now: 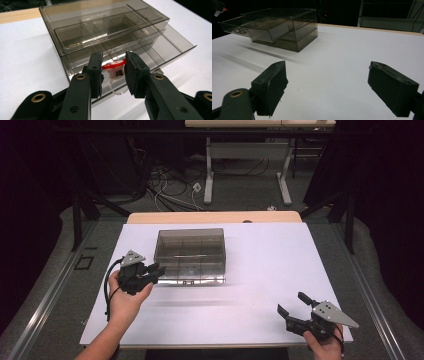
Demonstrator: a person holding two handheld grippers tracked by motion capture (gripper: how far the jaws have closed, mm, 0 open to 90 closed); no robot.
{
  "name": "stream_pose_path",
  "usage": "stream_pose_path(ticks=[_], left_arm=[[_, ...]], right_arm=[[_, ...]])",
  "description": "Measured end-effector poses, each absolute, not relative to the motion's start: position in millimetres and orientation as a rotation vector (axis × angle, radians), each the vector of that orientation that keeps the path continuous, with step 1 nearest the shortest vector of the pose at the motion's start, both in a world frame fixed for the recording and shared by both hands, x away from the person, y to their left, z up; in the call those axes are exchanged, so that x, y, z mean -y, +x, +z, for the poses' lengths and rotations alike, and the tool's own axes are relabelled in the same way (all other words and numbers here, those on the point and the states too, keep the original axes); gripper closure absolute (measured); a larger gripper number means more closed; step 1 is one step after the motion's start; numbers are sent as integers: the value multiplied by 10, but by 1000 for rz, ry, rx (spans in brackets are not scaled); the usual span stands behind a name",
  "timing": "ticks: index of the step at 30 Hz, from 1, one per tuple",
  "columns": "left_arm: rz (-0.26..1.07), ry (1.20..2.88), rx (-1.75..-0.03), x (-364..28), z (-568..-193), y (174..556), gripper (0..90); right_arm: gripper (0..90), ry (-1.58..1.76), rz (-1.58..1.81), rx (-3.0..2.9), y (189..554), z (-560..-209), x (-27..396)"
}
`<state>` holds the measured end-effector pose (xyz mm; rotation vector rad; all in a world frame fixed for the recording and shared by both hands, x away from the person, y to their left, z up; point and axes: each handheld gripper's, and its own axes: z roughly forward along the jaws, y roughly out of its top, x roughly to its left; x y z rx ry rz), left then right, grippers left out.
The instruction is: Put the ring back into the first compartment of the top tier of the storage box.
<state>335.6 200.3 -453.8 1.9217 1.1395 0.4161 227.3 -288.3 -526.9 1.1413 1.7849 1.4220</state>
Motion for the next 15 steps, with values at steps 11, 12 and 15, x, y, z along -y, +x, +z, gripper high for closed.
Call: stream_pose_path(ticks=[11,12,15], left_arm=[[417,1987,-1157,-1912,-4569,3503,672],[416,1980,-1164,-1905,-4574,3513,672],[405,1991,-1167,-1892,-4579,3551,672]], right_arm=[[148,1141,1422,-1793,2271,-5269,2883],[148,1141,1423,-1793,2271,-5270,2883],[148,1141,1426,-1792,2275,-5271,2883]])
